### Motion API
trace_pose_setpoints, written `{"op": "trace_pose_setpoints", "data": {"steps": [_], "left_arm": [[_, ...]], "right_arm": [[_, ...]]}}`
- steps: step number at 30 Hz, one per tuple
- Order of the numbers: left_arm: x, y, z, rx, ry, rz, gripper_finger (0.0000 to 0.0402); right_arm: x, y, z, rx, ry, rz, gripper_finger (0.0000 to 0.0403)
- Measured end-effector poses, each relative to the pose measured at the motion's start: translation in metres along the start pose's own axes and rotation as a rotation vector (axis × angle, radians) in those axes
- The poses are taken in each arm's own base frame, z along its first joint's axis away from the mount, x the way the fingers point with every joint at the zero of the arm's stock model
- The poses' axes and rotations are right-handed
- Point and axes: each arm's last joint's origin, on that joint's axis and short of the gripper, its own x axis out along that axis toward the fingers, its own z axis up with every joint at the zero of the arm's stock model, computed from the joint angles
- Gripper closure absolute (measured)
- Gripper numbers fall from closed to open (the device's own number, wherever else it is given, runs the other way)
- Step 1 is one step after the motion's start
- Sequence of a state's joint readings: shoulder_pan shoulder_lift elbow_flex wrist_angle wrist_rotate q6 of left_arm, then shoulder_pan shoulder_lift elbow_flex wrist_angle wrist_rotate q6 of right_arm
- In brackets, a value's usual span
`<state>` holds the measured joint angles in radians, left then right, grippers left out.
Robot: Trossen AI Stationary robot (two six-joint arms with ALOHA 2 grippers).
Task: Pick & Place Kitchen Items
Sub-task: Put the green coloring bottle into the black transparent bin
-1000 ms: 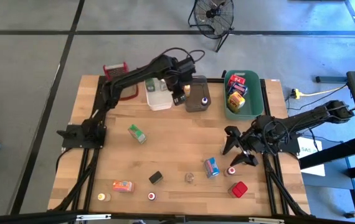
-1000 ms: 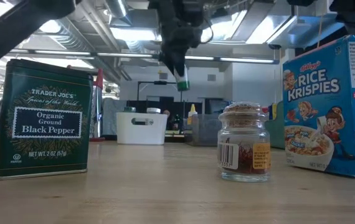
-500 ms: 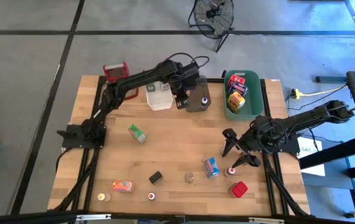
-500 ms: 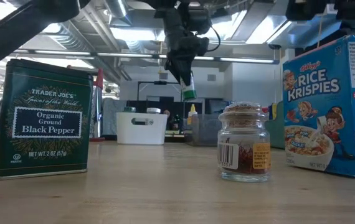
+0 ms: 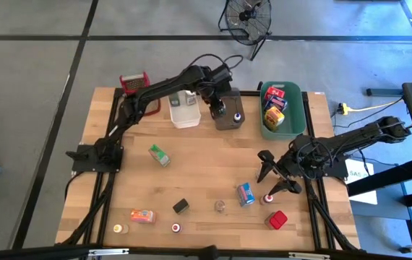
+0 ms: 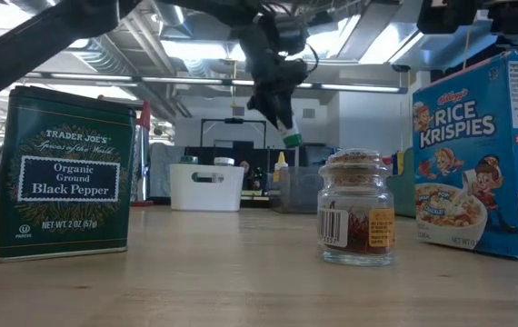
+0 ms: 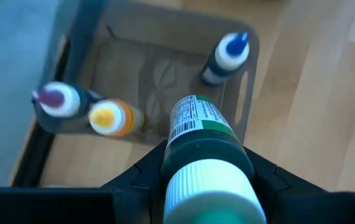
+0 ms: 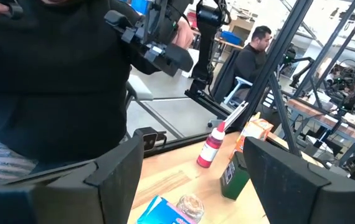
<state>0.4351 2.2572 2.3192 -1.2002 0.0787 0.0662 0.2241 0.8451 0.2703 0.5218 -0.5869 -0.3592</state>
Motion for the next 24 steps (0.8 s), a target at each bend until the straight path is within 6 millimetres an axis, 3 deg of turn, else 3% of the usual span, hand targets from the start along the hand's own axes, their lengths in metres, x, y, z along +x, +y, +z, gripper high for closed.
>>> {"op": "trace_pose_setpoints", "data": {"steps": [8,18,24], "left_arm": [[0.035,0.011,-0.001,-0.023,0.052,-0.010,0.0268],[0.035,0.015,-0.001,-0.064,0.050,0.005,0.0267],[0.062,0.017,-0.005,-0.076,0.102,0.010,0.0267]], "right_arm": [[0.000,0.000,0.000,0.001,0.002,0.000,0.0123],[0.000,0.000,0.000,0.005,0.002,0.000,0.0123],[0.000,0.000,-0.001,0.009,0.008,0.002,0.0123]]}}
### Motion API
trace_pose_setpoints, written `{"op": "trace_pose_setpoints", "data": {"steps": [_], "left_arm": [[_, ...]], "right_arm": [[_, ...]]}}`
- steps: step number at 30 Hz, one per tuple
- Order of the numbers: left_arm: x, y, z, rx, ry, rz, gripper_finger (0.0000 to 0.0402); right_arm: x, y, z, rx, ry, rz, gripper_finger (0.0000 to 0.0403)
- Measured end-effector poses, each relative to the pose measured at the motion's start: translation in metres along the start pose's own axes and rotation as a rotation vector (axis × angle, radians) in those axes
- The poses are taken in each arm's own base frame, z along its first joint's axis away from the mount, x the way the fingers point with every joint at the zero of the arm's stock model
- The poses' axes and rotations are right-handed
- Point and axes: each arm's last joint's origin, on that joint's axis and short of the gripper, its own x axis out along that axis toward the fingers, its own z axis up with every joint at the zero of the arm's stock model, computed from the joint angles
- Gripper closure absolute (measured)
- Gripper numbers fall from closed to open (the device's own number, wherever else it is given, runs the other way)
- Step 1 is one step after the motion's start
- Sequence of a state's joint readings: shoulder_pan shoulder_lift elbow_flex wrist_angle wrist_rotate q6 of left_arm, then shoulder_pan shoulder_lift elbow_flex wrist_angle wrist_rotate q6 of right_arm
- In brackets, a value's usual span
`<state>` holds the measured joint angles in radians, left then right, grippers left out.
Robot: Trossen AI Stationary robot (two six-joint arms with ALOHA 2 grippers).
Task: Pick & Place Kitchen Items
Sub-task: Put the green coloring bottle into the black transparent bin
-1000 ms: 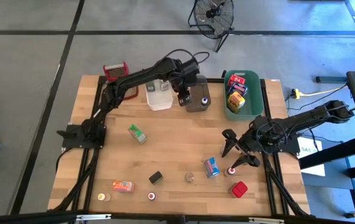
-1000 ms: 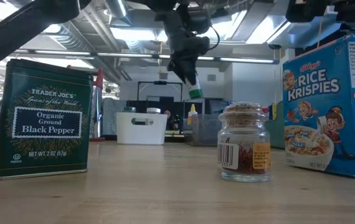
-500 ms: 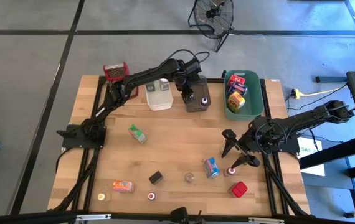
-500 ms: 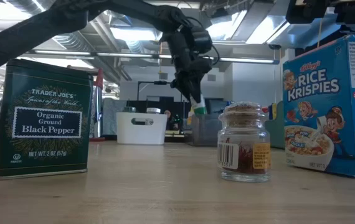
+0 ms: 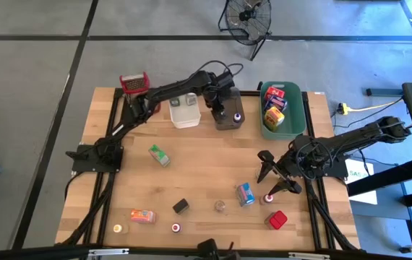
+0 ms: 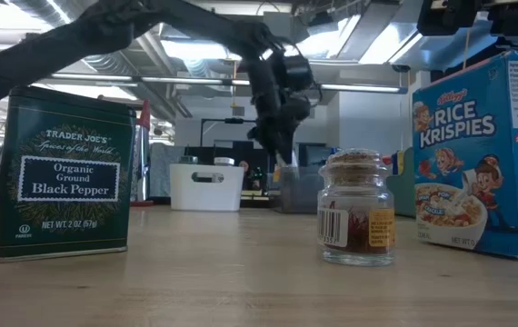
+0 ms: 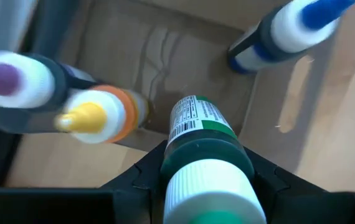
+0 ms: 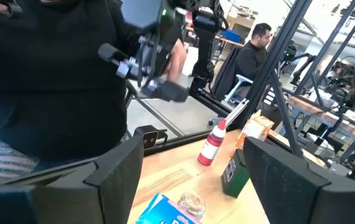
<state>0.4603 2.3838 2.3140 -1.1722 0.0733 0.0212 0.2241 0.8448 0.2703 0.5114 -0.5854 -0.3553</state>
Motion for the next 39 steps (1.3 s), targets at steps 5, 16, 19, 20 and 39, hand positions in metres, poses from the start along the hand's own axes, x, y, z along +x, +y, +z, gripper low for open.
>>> {"op": "trace_pose_setpoints", "data": {"steps": [5,16,19,20,39], "left_arm": [[0.020,0.002,-0.002,-0.004,0.046,-0.005,0.0267],[0.022,0.005,-0.008,-0.017,0.109,0.051,0.0267],[0.028,0.006,-0.009,-0.018,0.126,0.053,0.0267],[0.028,0.006,-0.009,-0.018,0.129,0.053,0.0267],[0.035,0.005,-0.010,-0.014,0.141,0.051,0.0261]], "right_arm": [[0.000,0.000,0.000,0.007,0.001,-0.002,0.0123],[0.000,0.001,-0.002,0.023,0.023,0.006,0.0123],[0.000,0.001,-0.004,0.022,0.033,0.010,0.0123],[0.000,0.001,-0.004,0.019,0.034,0.011,0.0123],[0.000,0.001,-0.004,0.013,0.036,0.012,0.0123]]}}
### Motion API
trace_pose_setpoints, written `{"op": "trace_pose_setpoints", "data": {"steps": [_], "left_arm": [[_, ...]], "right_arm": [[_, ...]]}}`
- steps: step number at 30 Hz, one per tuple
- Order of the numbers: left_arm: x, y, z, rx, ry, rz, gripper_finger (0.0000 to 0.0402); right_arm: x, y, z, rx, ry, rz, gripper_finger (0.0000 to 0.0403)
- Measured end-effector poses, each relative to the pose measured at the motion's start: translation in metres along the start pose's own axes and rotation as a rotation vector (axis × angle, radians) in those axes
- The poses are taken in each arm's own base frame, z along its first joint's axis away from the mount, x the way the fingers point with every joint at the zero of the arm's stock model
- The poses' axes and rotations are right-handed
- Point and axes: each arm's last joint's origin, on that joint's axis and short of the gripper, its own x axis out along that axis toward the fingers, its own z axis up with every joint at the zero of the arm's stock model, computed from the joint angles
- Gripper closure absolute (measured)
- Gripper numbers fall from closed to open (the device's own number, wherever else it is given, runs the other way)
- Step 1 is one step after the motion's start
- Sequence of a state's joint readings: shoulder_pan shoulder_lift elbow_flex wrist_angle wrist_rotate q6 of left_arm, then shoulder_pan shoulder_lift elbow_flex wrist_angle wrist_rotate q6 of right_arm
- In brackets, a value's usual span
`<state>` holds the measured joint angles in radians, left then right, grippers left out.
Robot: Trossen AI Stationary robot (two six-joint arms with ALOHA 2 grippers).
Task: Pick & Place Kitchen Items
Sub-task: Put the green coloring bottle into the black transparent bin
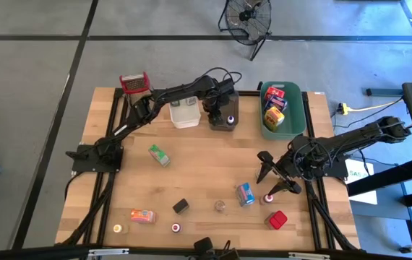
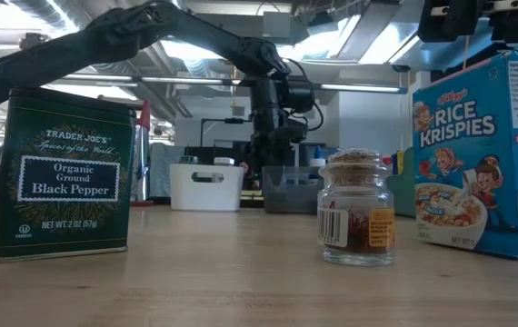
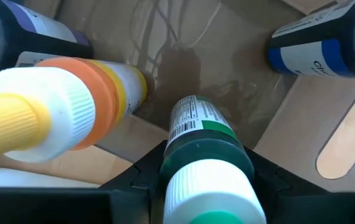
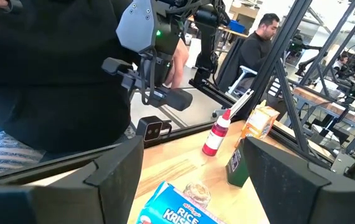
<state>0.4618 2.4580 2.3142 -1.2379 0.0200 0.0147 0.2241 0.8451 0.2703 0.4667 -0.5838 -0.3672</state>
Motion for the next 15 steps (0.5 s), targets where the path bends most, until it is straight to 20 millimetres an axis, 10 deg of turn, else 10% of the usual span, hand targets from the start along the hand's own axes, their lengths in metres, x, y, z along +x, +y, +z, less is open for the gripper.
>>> {"op": "trace_pose_setpoints", "data": {"steps": [15], "left_arm": [[0.0000,-0.0010,0.0008,0.027,-0.009,0.002,0.0189]], "right_arm": [[0.0000,0.0005,-0.0012,0.020,0.011,0.005,0.0123]]}}
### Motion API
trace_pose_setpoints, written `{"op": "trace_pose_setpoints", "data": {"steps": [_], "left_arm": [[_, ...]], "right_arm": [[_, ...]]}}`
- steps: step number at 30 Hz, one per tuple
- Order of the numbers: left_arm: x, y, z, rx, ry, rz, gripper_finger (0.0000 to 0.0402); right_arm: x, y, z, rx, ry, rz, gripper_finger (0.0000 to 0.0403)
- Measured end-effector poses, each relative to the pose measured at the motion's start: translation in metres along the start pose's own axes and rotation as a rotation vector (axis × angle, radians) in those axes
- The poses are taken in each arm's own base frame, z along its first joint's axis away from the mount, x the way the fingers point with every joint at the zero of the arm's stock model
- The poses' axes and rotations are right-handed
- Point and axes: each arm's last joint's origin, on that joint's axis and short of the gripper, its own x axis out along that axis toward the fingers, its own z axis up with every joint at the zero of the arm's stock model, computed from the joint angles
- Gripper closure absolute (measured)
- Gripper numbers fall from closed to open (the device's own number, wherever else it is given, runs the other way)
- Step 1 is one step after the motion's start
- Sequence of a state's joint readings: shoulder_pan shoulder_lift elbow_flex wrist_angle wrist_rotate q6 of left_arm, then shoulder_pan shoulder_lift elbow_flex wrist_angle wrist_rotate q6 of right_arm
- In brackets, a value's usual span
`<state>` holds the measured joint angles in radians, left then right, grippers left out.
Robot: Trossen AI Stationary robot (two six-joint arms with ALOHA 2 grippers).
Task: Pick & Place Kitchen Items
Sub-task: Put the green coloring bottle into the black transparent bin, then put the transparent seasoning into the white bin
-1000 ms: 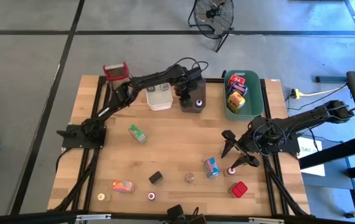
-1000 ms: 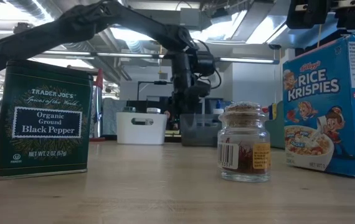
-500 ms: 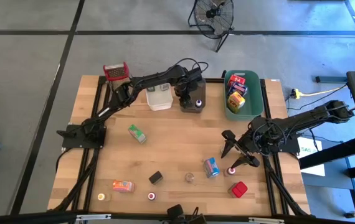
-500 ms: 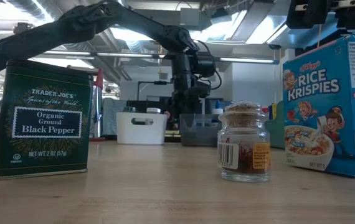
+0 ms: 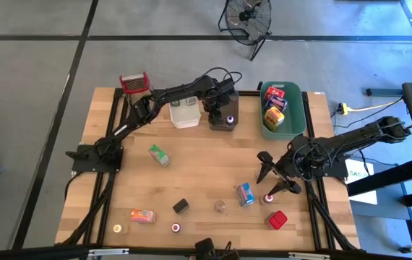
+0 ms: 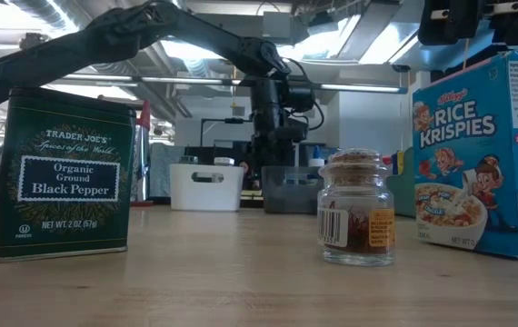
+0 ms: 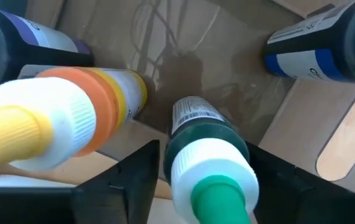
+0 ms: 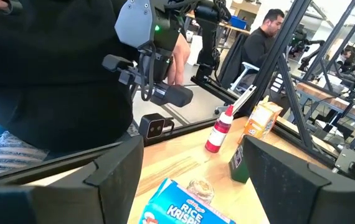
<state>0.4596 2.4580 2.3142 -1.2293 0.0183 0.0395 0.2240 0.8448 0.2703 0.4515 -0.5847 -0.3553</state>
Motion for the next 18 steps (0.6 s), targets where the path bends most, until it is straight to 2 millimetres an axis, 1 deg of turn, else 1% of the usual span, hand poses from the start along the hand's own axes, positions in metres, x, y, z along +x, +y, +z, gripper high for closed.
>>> {"op": "trace_pose_setpoints", "data": {"steps": [2,5,10,18], "left_arm": [[0.000,-0.001,0.000,0.001,0.000,0.002,0.0178],[0.000,-0.003,0.000,-0.007,0.002,0.057,0.0164],[-0.001,-0.008,0.001,0.036,-0.004,0.069,0.0160],[-0.025,-0.016,0.005,0.056,-0.077,0.065,0.0160]], "right_arm": [[0.000,0.000,0.000,0.000,0.000,0.000,0.0123],[0.000,0.000,0.000,0.000,0.000,0.002,0.0123],[0.000,0.000,0.000,0.000,-0.001,0.001,0.0123],[0.000,0.000,-0.001,0.007,0.009,0.005,0.0123]]}}
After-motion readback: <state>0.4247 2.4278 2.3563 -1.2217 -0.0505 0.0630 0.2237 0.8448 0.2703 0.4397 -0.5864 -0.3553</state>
